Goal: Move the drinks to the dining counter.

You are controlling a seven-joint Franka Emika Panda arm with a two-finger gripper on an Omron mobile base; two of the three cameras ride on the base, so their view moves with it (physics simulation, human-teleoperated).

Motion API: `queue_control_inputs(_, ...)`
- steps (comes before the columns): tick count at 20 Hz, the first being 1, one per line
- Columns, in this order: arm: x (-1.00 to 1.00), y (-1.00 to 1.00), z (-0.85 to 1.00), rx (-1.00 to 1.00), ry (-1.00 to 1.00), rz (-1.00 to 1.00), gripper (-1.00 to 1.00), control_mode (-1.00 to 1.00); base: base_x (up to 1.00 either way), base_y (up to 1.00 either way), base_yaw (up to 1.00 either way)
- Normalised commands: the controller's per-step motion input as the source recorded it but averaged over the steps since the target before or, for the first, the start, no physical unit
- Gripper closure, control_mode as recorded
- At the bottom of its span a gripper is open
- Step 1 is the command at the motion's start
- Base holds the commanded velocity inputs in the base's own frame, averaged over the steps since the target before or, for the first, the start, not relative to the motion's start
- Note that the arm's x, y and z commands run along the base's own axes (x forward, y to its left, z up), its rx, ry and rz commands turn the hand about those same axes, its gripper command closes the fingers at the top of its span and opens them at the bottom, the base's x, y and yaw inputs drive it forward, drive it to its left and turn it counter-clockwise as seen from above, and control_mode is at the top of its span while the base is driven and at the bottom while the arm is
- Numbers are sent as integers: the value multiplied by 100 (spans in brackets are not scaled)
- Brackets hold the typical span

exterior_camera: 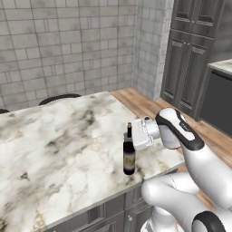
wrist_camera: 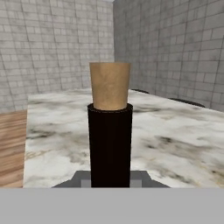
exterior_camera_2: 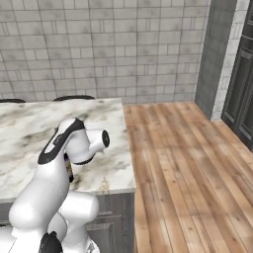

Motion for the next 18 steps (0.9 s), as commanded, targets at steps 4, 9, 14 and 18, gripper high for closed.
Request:
queue_control_inputs(4,2,0,-22,0,0,0,100,-100,0,0,0)
queue_control_inputs(9,0,0,0,0,1,0,100,-100,0,0,0)
queue_control_inputs(14,0,0,0,0,0,0,-100,-100,0,0,0)
queue_control_inputs(18,0,0,0,0,0,0,-100,-100,0,0,0)
